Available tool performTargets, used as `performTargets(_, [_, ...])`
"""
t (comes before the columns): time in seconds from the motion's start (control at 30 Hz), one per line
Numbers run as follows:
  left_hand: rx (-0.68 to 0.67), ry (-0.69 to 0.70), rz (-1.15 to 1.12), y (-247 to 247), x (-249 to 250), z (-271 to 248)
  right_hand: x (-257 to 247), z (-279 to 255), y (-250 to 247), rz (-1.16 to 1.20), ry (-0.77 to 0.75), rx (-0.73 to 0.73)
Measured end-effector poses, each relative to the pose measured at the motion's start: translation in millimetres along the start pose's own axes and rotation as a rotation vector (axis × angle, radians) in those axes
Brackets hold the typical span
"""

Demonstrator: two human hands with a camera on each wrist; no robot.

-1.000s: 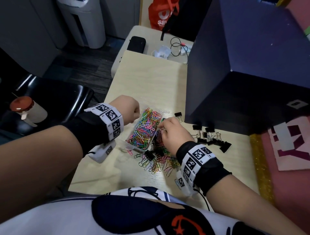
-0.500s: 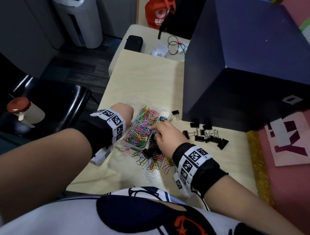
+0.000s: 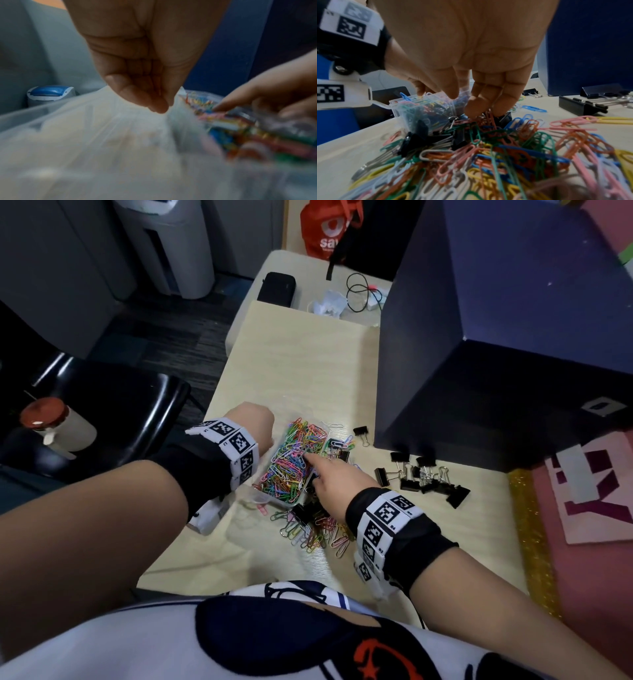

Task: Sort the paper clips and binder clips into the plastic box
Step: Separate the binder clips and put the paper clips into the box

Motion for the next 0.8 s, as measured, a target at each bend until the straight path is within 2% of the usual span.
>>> performTargets(0.13, [0.096,0.15,-0.188,-14,12,-14,-1,-1,-6,0.059,-0.009,0.049])
performTargets(0.2, [0.115,0.193,-0.19,-14,17,-19,4,-5,-11,0.097,0.026,0.112])
performTargets(0.37, [0.092,0.126,-0.089,0,12,-18,39,-25,-31,0.207,0.225,0.325])
performTargets(0.53, [0.082,0.12,0.022,8,13,-13,78,-36,-27,0.182,0.36,0.275])
performTargets(0.67, [0.138,0.118,-0.014,2,13,-11,91,-38,-13,0.109,0.35,0.207])
performTargets(0.8, [0.171,0.111,-0.076,-5,16,-13,104,-48,-4,0.089,0.414,0.168])
Point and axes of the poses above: each hand's wrist, its own z-axis towards the middle knuckle, its own y-axis out of the palm, x = y × z, the point moved 7 cm from there along z, towards the middle knuckle, and after that the axes turned 11 degrees about -x, right-handed, at the moved point
